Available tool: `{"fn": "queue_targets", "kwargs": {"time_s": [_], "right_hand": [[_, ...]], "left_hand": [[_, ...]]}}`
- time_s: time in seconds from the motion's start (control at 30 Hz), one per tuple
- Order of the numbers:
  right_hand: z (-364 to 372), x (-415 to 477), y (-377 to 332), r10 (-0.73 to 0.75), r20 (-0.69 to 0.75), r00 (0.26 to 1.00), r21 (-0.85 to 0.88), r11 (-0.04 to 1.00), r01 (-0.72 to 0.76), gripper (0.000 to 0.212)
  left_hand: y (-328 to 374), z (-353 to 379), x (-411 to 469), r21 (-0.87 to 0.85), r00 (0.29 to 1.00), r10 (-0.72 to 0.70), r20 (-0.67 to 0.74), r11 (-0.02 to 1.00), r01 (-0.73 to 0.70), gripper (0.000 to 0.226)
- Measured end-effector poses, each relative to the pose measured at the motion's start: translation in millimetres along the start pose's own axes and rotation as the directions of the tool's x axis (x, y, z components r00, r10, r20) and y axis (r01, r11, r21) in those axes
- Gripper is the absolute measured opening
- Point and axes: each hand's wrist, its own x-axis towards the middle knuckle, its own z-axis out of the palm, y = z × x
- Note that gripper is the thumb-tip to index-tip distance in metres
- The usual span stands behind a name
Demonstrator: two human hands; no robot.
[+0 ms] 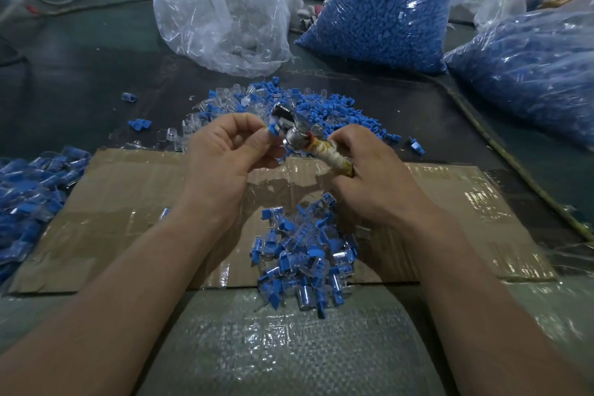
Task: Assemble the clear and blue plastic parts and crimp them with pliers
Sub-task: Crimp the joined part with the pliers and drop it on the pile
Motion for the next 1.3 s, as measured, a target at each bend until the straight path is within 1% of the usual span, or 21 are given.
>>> {"fn": "queue_targets", "kwargs": {"time_s": [0.07, 0.17, 0.27, 0.43, 0.57, 0.8, 1.0, 1.13, 1.3], "right_hand": [[0.4, 0.0, -0.4, -0.005, 0.012, 1.0, -0.016, 1.0, 0.006, 0.025], [0.8, -0.4, -0.8, -0.001, 0.02, 1.0, -0.023, 1.0, 0.002, 0.025], [0.4, -0.6, -1.8, -0.003, 0.027, 1.0, -0.045, 0.999, 0.004, 0.025], [0.6, -0.1, -5.4, 0.0, 0.048, 0.999, -0.05, 0.999, 0.002, 0.023], [0.4, -0.1, -7.5, 0.008, 0.052, 0.999, -0.037, 0.999, -0.006, 0.024], [1.1, 0.2, -7.6, 0.008, 0.05, 0.999, -0.05, 0.999, -0.006, 0.026], [2.5, 0.0, -7.1, 0.004, 0.029, 1.0, -0.066, 0.998, -0.002, 0.023], [4.0, -0.1, -6.5, 0.007, 0.028, 1.0, -0.072, 0.997, -0.005, 0.021], [3.0, 1.2, -1.6, 0.003, 0.001, 1.0, -0.052, 0.999, -0.003, 0.024]], "left_hand": [[-1.4, 0.8, -0.8, 0.003, 1.0, -0.004, -0.011, 1.0, 0.004, 0.004], [-1.2, 1.8, -1.7, 0.018, 1.0, -0.007, -0.025, 1.0, 0.008, 0.008], [0.7, 2.4, -2.2, 0.029, 1.0, -0.006, -0.018, 1.0, 0.007, 0.004], [0.4, 3.4, -4.2, 0.094, 1.0, 0.014, -0.026, 0.996, -0.011, 0.01], [1.5, 2.4, -4.4, 0.171, 0.999, 0.028, -0.031, 0.985, -0.022, 0.009], [2.0, 2.8, -4.7, 0.241, 0.999, 0.043, -0.033, 0.97, -0.034, 0.011], [4.0, 2.7, -4.8, 0.26, 0.998, 0.048, -0.031, 0.965, -0.039, 0.01], [4.5, 3.5, -4.7, 0.243, 0.999, 0.019, -0.043, 0.97, -0.008, 0.009], [3.7, 3.4, -3.5, 0.252, 0.999, 0.005, -0.047, 0.968, 0.007, 0.009]]}}
